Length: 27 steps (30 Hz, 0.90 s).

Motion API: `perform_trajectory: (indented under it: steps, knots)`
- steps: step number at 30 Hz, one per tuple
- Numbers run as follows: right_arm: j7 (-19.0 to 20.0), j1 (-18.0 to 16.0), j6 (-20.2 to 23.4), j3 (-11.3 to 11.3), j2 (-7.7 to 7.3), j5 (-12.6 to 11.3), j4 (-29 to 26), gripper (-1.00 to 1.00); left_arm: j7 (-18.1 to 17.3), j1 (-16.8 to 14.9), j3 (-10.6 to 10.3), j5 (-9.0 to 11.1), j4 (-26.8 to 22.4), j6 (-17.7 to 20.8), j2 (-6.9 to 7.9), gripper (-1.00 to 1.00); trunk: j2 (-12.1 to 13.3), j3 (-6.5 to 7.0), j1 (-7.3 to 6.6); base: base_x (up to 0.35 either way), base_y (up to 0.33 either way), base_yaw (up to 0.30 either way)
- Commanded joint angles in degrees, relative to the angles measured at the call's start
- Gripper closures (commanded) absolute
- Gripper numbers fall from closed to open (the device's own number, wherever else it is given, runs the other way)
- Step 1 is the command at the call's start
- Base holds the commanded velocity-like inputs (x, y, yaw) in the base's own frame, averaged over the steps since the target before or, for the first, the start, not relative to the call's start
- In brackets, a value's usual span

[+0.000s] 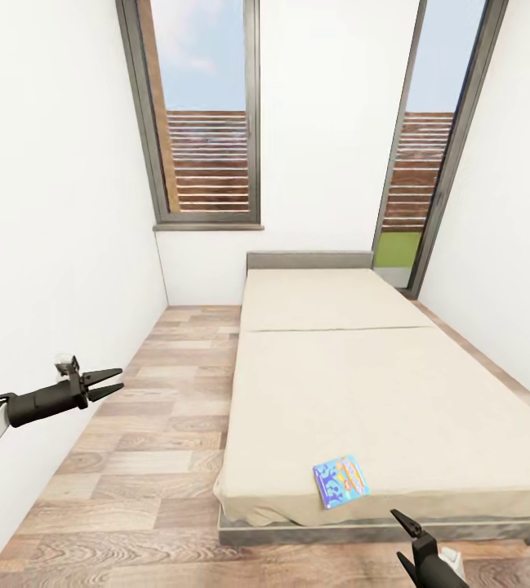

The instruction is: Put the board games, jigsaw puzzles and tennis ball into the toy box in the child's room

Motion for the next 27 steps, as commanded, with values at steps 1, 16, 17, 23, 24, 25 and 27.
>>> perform_trajectory:
  steps: [1, 16, 17, 23, 24, 25, 27]
  knots:
    - [0.02, -0.07, 0.43, -0.22, 0.04, -0.25, 0.02, -1.00, -0.16, -0.03, 0.03, 0.03, 0.00, 0.60, -0.07, -1.00, -0.44, -0.24, 0.22, 0.000, 0.000, 0.000]
    - [0.36, -0.28, -1.87, 0.35, 0.88, -0.23, -0.45, -1.00, -0.27, -0.03, 0.03, 0.10, 0.01, 0.75, -0.33, -1.00, -6.46, -2.93, 3.51, 0.000, 0.000, 0.000]
    - [0.48, -0.32, -1.84, 0.36, 0.87, -0.24, -0.52, -1.00, -0.28, -0.03, 0.03, 0.11, 0.01, 0.76, -0.32, -1.00, -6.86, -3.11, 3.73, 0.000, 0.000, 0.000]
    - [2.64, -0.69, -1.51, 0.38, 0.89, -0.30, -0.74, -1.00, -0.32, -0.03, 0.00, 0.13, 0.02, 0.78, -0.34, -1.00, -8.86, -4.01, 4.83, 0.000, 0.000, 0.000]
    - [3.01, -0.71, -1.49, 0.38, 0.93, -0.31, -0.75, -1.00, -0.32, -0.03, -0.01, 0.13, 0.01, 0.78, -0.35, -1.00, -8.86, -4.01, 4.83, 0.000, 0.000, 0.000]
    - [3.69, -0.75, -1.47, 0.38, 1.14, -0.34, -0.76, -1.00, -0.32, -0.03, -0.03, 0.13, 0.01, 0.78, -0.36, -1.00, -8.86, -4.01, 4.83, 0.000, 0.000, 0.000]
    - [4.47, -0.78, -1.42, 0.39, 1.63, -0.39, -0.80, -1.00, -0.32, -0.03, 0.00, 0.09, 0.03, 0.78, -0.37, -1.00, -8.86, -4.01, 4.83, 0.000, 0.000, 0.000]
